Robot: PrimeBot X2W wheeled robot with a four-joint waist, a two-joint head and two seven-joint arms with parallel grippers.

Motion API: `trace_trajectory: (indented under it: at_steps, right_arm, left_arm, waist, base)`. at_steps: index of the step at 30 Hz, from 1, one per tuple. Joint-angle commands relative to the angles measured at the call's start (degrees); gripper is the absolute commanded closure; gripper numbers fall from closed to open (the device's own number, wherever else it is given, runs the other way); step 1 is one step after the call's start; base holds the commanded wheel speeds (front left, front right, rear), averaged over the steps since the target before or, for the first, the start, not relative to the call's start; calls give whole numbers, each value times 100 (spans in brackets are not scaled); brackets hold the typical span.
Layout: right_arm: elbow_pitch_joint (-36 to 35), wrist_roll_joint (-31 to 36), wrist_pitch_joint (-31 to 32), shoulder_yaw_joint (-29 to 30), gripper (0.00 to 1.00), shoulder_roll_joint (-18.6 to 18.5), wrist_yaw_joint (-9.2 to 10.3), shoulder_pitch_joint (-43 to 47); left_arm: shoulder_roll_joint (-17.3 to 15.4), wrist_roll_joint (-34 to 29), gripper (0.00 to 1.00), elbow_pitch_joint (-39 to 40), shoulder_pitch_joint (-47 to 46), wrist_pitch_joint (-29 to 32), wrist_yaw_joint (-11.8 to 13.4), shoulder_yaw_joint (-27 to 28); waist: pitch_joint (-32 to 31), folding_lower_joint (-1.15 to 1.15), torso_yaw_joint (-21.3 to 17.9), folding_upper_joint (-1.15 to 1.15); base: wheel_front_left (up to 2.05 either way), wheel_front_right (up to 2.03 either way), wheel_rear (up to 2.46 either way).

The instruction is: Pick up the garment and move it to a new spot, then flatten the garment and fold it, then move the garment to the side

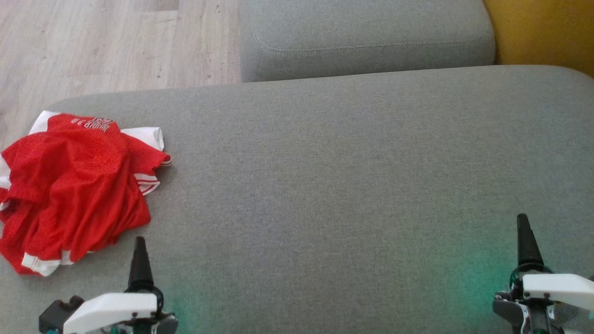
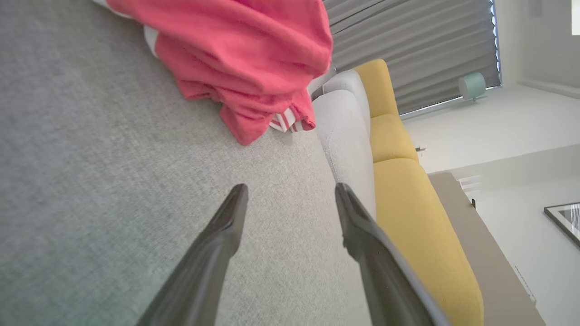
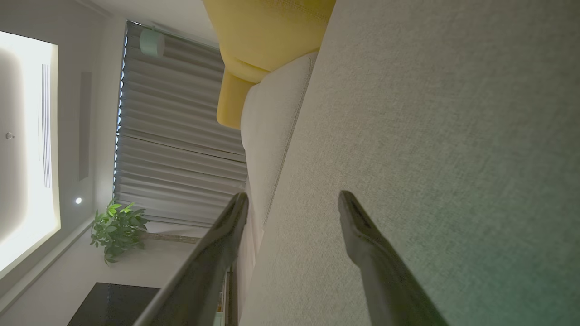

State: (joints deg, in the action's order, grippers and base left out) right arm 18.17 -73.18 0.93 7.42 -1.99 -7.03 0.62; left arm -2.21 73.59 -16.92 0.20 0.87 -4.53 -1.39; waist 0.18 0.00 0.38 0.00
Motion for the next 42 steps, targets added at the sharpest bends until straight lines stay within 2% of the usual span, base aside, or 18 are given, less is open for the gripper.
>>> trace_trajectory:
  at_steps: [1,31,42]
  right_arm:
    - [-237,189,-88,-7,0,-44,-13,-226]
    - [-703,2394,-578,-78,0,-58,-24,-201]
    - [-723,3269,-781,-320,0,-64,-29,-173]
  left_arm:
    - [-35,-242,0,245,-314,-72,9,-21]
    - [-45,-2167,0,667,-474,-565,304,-502]
    - [-49,-3075,0,780,-527,-770,417,-733]
  waist:
    - [-9,0,7,0]
    - [28,0,85,0]
    - [-5,0,126,0]
  base:
    - [0,0,0]
    - [0,0,0]
    - [0,0,0]
